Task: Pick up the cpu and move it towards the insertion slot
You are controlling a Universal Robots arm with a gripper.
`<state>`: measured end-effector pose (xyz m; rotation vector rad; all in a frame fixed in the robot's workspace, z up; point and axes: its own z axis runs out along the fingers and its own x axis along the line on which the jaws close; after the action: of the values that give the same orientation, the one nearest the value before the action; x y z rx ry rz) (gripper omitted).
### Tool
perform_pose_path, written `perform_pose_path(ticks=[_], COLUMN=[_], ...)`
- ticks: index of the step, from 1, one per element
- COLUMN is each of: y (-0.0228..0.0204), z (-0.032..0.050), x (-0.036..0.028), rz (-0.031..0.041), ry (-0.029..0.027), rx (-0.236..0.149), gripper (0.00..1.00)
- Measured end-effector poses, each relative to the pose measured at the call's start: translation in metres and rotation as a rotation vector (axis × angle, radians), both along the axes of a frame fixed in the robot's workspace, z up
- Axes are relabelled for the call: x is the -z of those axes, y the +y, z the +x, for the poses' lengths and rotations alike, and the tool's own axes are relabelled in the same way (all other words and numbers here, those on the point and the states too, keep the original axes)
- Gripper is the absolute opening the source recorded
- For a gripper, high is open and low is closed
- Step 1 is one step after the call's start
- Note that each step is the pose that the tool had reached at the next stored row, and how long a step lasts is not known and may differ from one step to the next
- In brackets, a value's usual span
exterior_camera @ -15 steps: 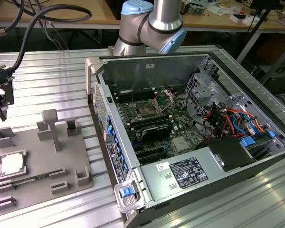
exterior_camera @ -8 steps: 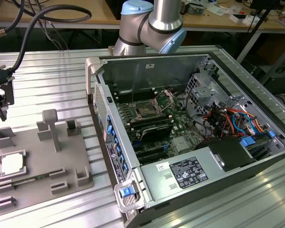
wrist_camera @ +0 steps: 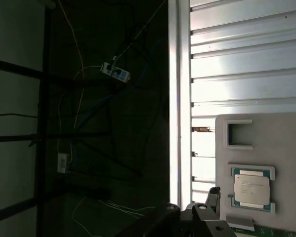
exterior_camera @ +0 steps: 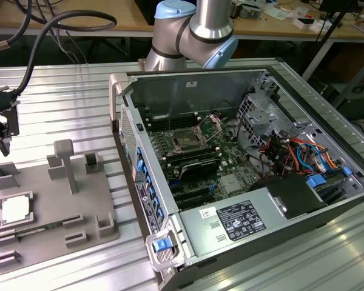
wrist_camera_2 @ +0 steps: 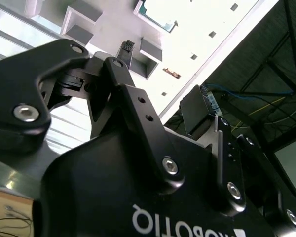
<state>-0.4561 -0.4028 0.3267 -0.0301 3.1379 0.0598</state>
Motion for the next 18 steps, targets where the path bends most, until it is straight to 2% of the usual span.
perform_pose_path(ticks=[4, 8, 11, 18], y=[0.0, -0.0006, -0.0066, -0.0113], z=[0.0, 0.0, 0.0, 0.0], x=[0.0055, 0.022, 0.0328, 0.0466], rz=[-0.0051, -0.0069, -0.007, -0.0069], ry=[-0.0001, 0.0, 0.0001, 0.0], rx=[0.0, 0.0, 0.0, 0.0], gripper=[0.66, 0.66, 0.66, 0.66])
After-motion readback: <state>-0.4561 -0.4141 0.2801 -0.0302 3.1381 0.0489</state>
